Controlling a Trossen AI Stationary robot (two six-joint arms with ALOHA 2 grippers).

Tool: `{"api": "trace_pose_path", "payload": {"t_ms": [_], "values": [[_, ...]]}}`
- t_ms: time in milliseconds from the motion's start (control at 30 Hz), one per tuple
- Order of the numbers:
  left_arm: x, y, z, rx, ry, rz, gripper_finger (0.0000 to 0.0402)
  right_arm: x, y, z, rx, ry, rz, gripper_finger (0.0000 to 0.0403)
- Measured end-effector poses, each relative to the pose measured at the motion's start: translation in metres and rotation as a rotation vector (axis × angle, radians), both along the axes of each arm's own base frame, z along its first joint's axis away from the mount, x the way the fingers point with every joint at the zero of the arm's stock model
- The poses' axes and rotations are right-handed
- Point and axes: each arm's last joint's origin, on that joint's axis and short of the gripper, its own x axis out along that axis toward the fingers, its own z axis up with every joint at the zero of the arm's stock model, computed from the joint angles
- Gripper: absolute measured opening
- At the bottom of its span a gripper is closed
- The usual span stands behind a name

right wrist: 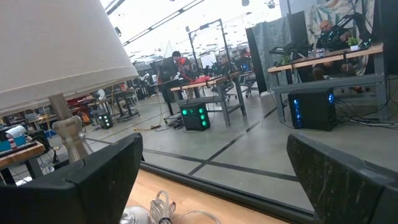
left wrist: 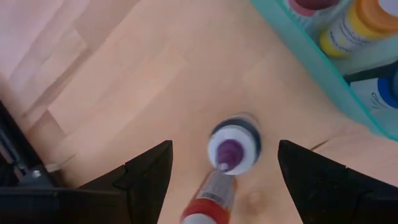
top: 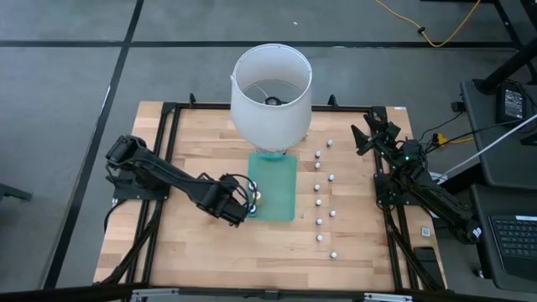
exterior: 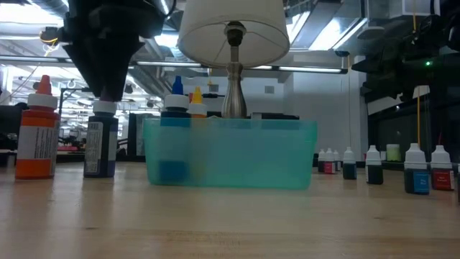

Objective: Pick & Place food coloring
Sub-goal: Put the large black food coloring bottle into the green bin

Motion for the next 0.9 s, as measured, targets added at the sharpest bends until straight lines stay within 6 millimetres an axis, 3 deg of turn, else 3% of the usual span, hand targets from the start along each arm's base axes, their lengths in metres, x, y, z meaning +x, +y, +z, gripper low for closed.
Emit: {"api": "trace_pose_path", "payload": {"t_ms": [367,900], "values": [[-0.001,0.0,-0.017,-0.039,0.008,0.002,0.0283,0.0,0.0,0.0,0.0,0.0,0.0,0.0399],[0.003,0.002,-0.02,-0.001,0.018,-0.073,0.0283,0.0,0.0,0.0,0.0,0.0,0.0,0.0399]]}}
